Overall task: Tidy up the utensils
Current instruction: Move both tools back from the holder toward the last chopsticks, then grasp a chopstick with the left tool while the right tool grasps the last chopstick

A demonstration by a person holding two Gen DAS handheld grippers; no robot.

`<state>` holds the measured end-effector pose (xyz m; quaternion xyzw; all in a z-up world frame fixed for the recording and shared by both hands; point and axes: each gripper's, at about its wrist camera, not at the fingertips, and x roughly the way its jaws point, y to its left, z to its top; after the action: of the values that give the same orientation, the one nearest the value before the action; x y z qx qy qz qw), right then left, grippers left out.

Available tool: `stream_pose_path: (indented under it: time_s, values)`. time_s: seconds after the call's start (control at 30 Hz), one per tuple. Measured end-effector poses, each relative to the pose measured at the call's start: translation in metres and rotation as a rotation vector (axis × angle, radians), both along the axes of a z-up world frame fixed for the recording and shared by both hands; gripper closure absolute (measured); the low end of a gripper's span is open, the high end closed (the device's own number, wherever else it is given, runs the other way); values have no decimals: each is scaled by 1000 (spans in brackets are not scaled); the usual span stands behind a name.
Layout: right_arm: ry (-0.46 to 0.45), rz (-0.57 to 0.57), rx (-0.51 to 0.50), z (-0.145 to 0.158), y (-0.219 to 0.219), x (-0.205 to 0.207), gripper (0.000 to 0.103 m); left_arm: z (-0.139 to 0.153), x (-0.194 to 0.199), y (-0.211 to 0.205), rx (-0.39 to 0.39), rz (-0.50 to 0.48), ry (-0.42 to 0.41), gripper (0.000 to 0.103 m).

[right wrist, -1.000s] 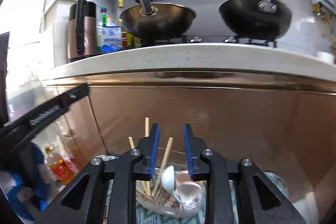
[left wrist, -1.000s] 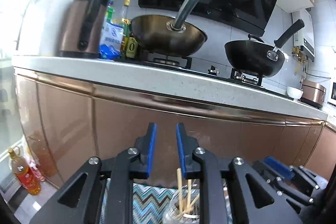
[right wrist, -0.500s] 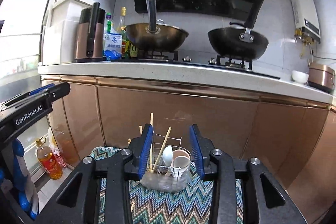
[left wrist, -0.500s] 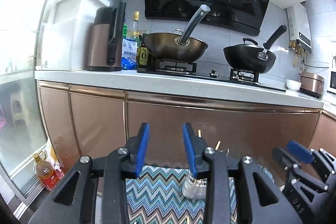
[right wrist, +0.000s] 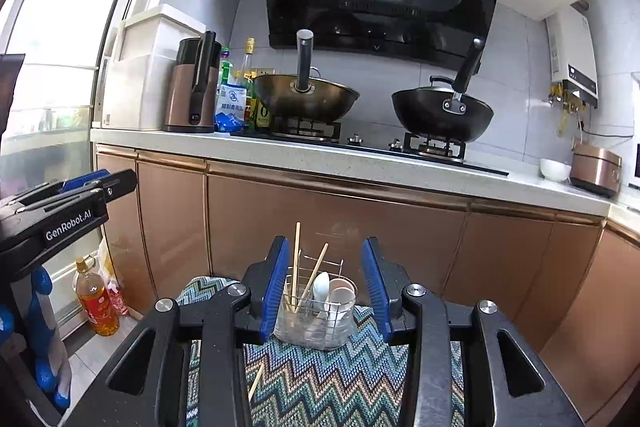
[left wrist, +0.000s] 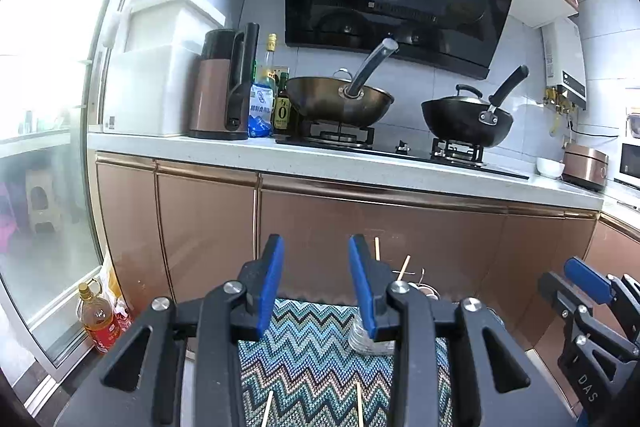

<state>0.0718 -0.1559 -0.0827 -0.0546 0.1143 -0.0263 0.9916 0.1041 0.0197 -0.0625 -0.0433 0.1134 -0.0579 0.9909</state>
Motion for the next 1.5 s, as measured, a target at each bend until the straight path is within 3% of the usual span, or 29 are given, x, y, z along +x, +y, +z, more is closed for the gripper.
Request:
stream_pose_path:
  time_s: [0.1, 0.3, 0.73, 0.83, 1.0, 1.13, 1.3, 1.37, 1.5]
  values:
    - [0, 4, -8, 1, 5, -6, 65, 3, -12, 4, 4, 3, -15, 62]
    - [17, 24, -23, -2, 13, -7, 65, -1, -19, 11, 17, 3, -7, 61]
    - [157, 40, -55, -38, 23, 32, 65, -49, 25, 32, -3, -13, 187, 61]
    - [220, 60, -62, -54, 27, 49, 65, -70, 43, 36, 7, -27, 276, 61]
    - [404, 134, -41, -96, 32, 88, 65, -117, 83, 38, 39, -92, 515, 61]
    - [635, 233, 76, -146, 29, 133, 65, -164, 116, 37, 59, -169, 732, 61]
    - [866, 273, 197, -204, 23, 183, 68, -214, 144, 34, 73, -226, 933, 62]
    - [940, 261, 229, -222, 18, 200, 71, -227, 152, 33, 75, -243, 979, 63]
    - [1029, 242, 250, -245, 14, 219, 78, -244, 167, 32, 64, -276, 1063, 75]
